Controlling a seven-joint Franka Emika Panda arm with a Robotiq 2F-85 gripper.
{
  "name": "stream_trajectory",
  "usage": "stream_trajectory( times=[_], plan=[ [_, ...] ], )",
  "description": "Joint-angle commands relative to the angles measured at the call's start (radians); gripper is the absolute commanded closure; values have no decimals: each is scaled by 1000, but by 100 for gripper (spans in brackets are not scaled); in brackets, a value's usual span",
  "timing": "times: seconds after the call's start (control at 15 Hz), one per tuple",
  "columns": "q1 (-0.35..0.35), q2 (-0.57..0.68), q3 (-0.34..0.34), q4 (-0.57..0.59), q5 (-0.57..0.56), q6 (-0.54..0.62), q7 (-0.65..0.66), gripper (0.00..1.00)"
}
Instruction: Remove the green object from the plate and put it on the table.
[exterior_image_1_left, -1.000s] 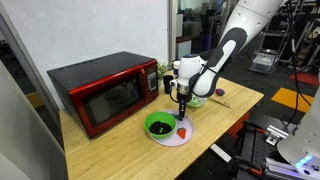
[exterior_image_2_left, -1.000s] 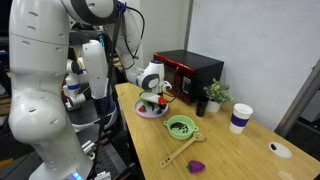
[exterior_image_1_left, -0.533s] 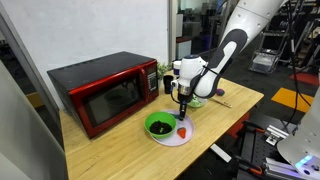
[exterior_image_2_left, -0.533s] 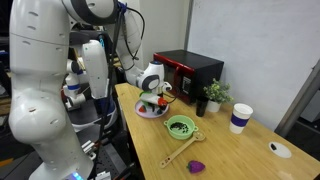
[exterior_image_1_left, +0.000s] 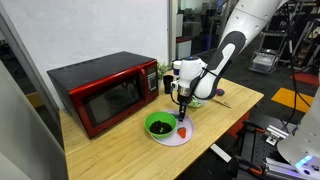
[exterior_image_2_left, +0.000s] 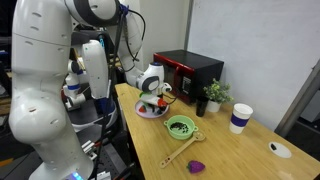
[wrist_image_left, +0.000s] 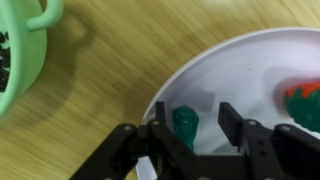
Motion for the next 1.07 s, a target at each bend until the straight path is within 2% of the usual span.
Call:
stream_trajectory(
  times=[0.0,0.07,0.13,0.4,0.47,0.53,0.8,1.0],
  plan=[
    [6,29,-6,19,-22,28,25,42],
    [7,30,-7,21,-22,31,27,59],
    [6,31,-6,23,-21,32,26,67],
    [4,32,-3,24,-19,35,25,92],
    [4,31,-3,24,-19,35,25,96],
    [4,31,-3,23,-20,35,26,93],
    [3,14,-9,18,-20,23,31,93],
    [9,-58,-33,1,-38,3,48,93]
  ],
)
